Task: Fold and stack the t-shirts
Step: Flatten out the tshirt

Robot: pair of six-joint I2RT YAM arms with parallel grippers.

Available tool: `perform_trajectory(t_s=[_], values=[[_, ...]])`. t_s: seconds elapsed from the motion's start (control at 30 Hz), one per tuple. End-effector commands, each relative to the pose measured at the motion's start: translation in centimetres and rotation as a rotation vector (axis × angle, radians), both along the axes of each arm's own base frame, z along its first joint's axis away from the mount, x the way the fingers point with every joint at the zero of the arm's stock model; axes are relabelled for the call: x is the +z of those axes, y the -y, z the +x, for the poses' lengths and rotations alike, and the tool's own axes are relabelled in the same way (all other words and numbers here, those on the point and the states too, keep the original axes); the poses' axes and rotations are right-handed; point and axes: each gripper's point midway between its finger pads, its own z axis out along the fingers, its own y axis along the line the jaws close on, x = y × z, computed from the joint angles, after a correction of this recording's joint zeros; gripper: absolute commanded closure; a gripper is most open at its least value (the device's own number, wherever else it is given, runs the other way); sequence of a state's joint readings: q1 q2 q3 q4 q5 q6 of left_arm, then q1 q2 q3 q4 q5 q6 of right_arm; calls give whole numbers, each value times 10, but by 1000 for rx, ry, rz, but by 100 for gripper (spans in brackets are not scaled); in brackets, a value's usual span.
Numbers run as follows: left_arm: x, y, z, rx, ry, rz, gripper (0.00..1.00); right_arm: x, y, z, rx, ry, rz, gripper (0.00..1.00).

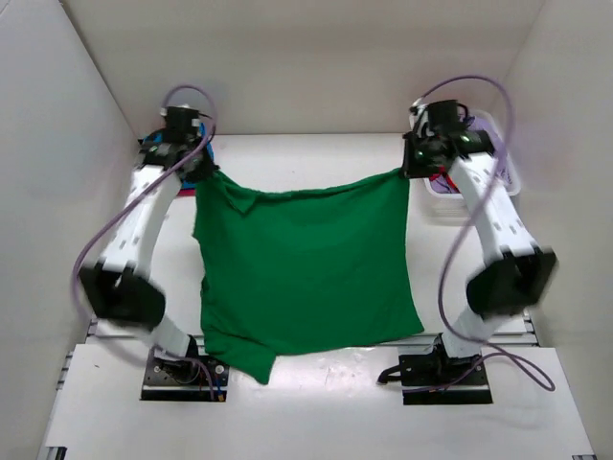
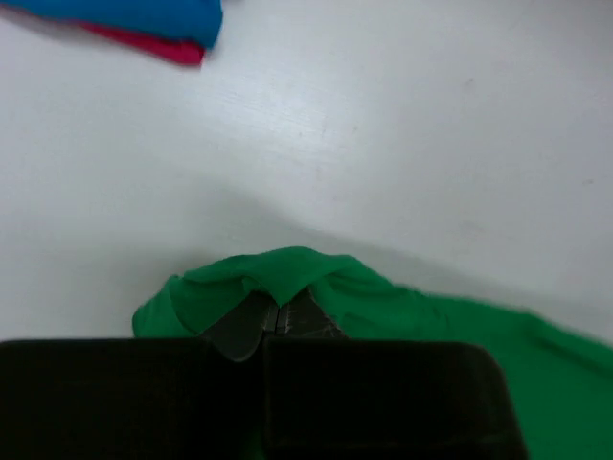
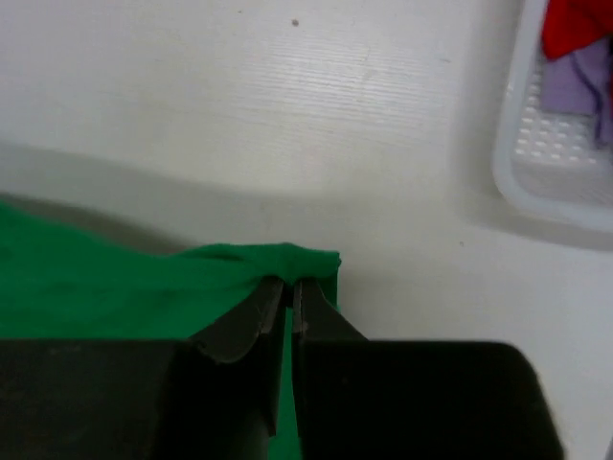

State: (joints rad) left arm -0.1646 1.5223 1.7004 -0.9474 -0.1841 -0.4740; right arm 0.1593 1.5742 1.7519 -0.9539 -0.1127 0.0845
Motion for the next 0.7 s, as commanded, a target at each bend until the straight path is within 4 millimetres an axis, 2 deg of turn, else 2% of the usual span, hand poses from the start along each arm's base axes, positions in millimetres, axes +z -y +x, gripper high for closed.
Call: perform_trajectory(t_s=[0.0, 0.03, 0.07, 0.1, 0.13, 0.17, 0.2, 0.23, 0.27, 0.3, 0.33, 0.37, 0.4, 0.47, 0.53, 0.57, 0.6, 0.63, 0.67], values=[[-30, 17, 62, -36, 22, -83, 100, -30, -6, 66, 28, -12, 31, 100], [-45, 19, 73, -48, -15, -84, 100, -39, -9, 78, 40, -27, 27, 100], [-66, 23, 96, -37, -54, -90, 100, -61, -10, 104, 36, -66, 9, 100], [-79, 25, 122, -34, -66, -88, 100, -70, -16, 127, 47, -73, 3, 100], [-86, 23, 146, -7, -58, -88, 100, -71, -12, 145, 18, -55, -14, 100], [-82, 17, 163, 30, -16, -70, 100, -78, -14, 174, 6, -27, -7, 100], [-84, 21, 185, 28, 20, -79, 100, -80, -16, 196, 11, 23, 64, 100], [-70, 25, 210, 23, 94, -94, 100, -78, -10, 207, -10, 49, 102, 100], [-62, 20, 222, 40, 123, -116, 94, -71, -4, 222, -26, 92, 147, 89], [-40, 18, 238, 47, 184, -133, 74, -62, 10, 235, -89, 137, 134, 79], [-36, 7, 251, 66, 218, -158, 58, -57, 15, 239, -111, 158, 121, 55], [-33, 4, 256, 61, 239, -214, 17, -50, 26, 243, -132, 193, 74, 30], [-50, 0, 248, 53, 185, -224, 1, -46, 32, 242, -145, 204, 53, 21], [-51, -8, 245, 60, 174, -219, 2, -36, 37, 237, -144, 210, 58, 1], [-40, -9, 232, 62, 137, -188, 2, -20, 37, 226, -135, 220, 41, 1], [-38, -10, 219, 61, 102, -172, 2, -15, 32, 219, -131, 215, 32, 1], [-46, -9, 205, 57, 42, -132, 1, -14, 31, 214, -124, 208, 11, 0], [-30, -7, 200, 43, 62, -119, 2, -10, 29, 205, -118, 200, -13, 1], [-29, -5, 180, 32, 10, -75, 1, -11, 27, 192, -105, 175, -42, 1]])
